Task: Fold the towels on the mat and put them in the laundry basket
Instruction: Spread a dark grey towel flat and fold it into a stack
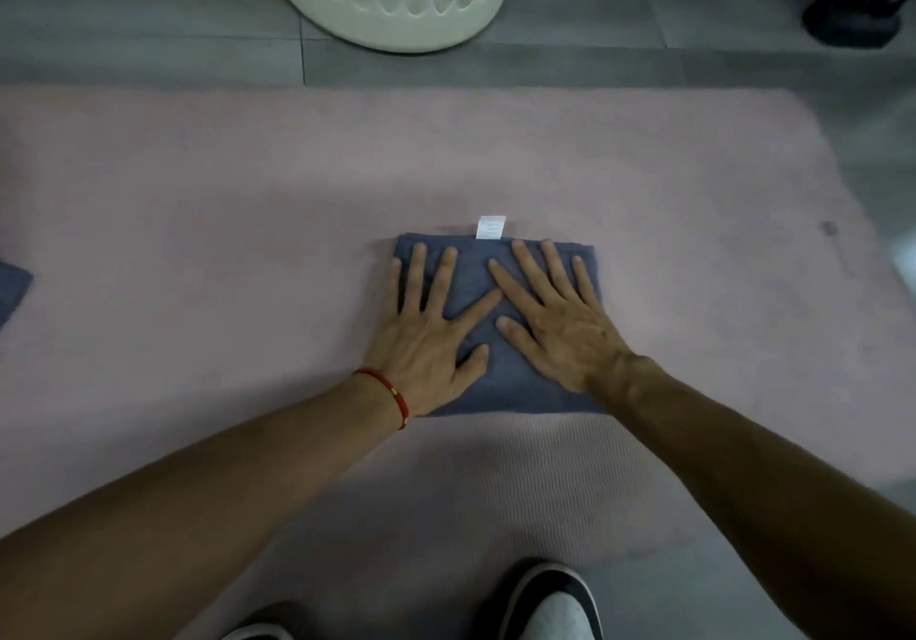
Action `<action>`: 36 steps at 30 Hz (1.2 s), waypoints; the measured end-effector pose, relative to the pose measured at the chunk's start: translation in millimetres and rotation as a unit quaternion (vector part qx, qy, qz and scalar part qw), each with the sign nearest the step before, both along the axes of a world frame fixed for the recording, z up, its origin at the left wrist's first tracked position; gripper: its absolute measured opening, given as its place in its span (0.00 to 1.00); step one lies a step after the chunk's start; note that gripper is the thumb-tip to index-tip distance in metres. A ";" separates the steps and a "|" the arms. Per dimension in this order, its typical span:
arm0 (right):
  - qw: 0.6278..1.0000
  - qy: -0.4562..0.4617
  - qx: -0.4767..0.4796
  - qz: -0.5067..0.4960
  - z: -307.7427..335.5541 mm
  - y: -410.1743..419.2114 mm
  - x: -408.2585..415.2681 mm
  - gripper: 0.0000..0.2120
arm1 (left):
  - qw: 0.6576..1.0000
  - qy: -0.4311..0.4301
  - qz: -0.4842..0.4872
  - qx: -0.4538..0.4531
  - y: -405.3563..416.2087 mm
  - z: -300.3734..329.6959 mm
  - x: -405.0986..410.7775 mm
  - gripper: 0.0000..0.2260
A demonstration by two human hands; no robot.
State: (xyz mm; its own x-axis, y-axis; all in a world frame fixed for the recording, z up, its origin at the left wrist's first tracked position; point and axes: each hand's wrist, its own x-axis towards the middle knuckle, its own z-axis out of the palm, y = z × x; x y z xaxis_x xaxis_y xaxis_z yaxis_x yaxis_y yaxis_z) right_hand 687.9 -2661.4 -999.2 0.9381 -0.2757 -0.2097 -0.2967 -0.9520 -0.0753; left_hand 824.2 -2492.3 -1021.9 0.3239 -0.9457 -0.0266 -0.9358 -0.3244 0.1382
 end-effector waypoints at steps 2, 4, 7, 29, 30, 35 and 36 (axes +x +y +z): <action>1.000 0.005 -0.003 0.013 -9.1 -11.9 3.7 0.34 | 1.000 0.006 0.017 -0.015 1.7 -8.9 -2.7 0.32; 1.000 -0.007 0.000 0.015 -14.5 -17.1 2.4 0.34 | 1.000 0.006 0.014 -0.026 -0.6 -13.2 -0.5 0.34; 0.999 -0.018 0.017 0.024 -15.7 -20.3 3.3 0.34 | 0.999 0.004 -0.004 -0.034 -3.5 -14.0 4.3 0.35; 0.983 -0.058 0.170 0.044 53.9 -24.6 -45.6 0.28 | 0.996 0.022 -0.073 -0.037 40.5 28.7 -4.9 0.27; 0.981 -0.058 0.187 -0.002 56.1 -28.3 -46.4 0.28 | 0.994 0.053 -0.053 -0.077 43.8 32.2 4.1 0.20; 0.975 -0.035 0.214 -0.048 53.8 -32.6 -69.4 0.30 | 0.938 0.330 0.042 -0.094 56.0 50.3 46.8 0.11; 0.974 -0.040 0.219 -0.051 53.4 -32.5 -72.5 0.28 | 0.930 0.355 0.038 -0.084 57.5 52.0 50.8 0.09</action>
State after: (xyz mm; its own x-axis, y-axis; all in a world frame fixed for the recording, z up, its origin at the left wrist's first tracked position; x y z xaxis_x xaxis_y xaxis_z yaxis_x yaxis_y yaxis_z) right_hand 615.5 -2693.9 -945.8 0.9288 -0.2685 -0.2556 -0.3642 -0.7898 -0.4936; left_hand 875.0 -2434.8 -969.9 0.3480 -0.9306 -0.1131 -0.5643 -0.3043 0.7675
